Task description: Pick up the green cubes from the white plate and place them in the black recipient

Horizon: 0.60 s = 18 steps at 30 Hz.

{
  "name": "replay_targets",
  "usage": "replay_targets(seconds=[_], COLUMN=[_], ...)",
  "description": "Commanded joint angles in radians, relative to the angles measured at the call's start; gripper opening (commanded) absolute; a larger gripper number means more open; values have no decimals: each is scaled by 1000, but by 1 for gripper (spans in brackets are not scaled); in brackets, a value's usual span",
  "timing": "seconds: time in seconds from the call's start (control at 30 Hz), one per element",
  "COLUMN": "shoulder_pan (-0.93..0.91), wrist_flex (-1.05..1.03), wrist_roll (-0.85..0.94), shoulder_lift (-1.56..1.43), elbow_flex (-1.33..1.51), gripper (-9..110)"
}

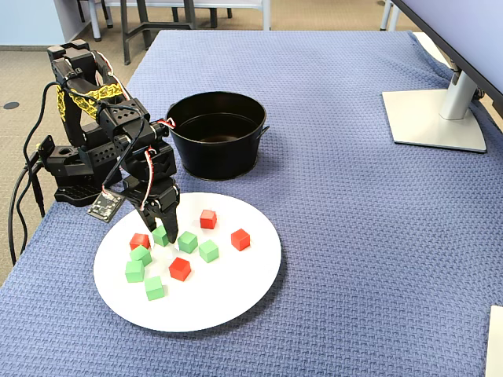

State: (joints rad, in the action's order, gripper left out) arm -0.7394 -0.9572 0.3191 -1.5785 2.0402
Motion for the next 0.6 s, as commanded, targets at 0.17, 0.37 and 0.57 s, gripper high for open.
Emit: replay_targets(seconds=[0.17,0.37,0.57], shoulder_pan=[20,-9,-23], wrist_flex=[14,-18,-227], wrist_roll=[-8,-29,-77], shoulder_lift=[-20,-94,-264], elbow_flex=[-25,-43,-163], gripper=[0,0,0])
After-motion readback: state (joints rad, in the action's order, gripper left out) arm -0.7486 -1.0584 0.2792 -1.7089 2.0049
